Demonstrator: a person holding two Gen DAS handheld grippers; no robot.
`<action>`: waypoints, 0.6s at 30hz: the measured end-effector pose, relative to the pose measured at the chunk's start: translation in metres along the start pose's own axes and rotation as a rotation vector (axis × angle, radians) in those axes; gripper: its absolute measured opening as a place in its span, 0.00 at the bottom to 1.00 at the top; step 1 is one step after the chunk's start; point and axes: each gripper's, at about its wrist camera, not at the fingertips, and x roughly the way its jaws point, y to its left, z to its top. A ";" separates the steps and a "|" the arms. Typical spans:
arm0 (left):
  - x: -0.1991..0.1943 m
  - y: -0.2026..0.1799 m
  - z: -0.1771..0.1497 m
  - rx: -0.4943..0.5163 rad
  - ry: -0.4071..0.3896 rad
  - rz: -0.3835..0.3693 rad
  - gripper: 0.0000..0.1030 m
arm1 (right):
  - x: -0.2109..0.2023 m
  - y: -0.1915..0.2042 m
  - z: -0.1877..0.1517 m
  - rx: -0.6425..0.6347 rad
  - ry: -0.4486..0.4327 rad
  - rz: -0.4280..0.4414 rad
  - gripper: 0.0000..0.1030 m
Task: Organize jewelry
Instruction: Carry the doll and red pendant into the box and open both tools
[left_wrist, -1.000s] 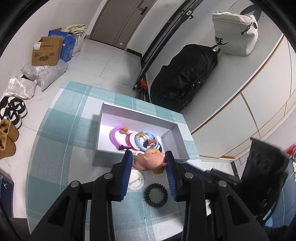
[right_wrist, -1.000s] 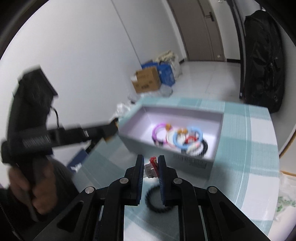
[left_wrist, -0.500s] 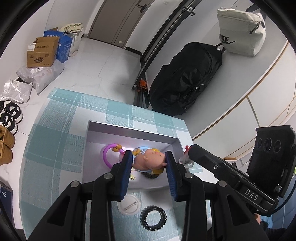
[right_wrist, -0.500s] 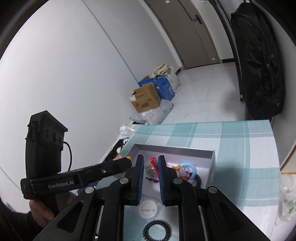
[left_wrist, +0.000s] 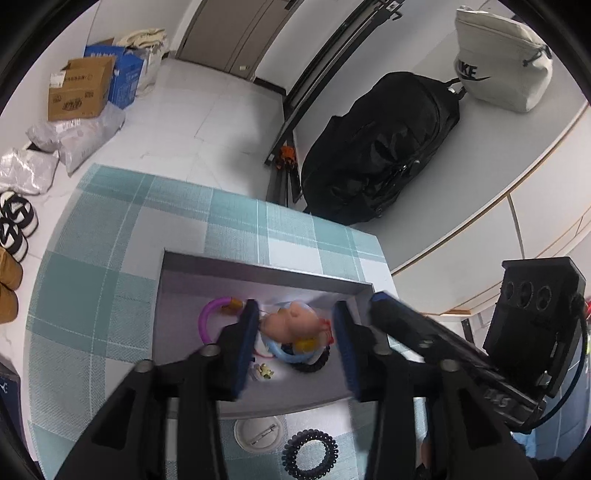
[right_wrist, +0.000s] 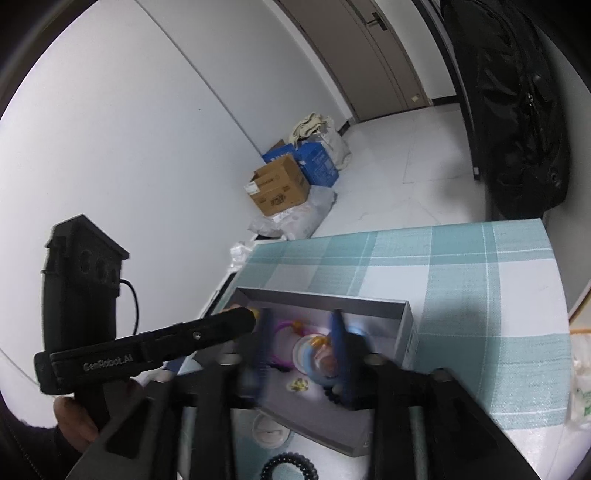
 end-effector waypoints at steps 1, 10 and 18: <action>0.000 0.001 0.000 -0.006 0.001 -0.002 0.55 | -0.004 -0.001 0.000 0.004 -0.017 0.005 0.51; -0.007 -0.006 -0.004 0.021 -0.029 0.032 0.57 | -0.018 -0.004 0.000 0.024 -0.074 0.001 0.67; -0.018 -0.012 -0.013 0.072 -0.075 0.092 0.58 | -0.022 0.001 -0.007 0.006 -0.072 -0.033 0.78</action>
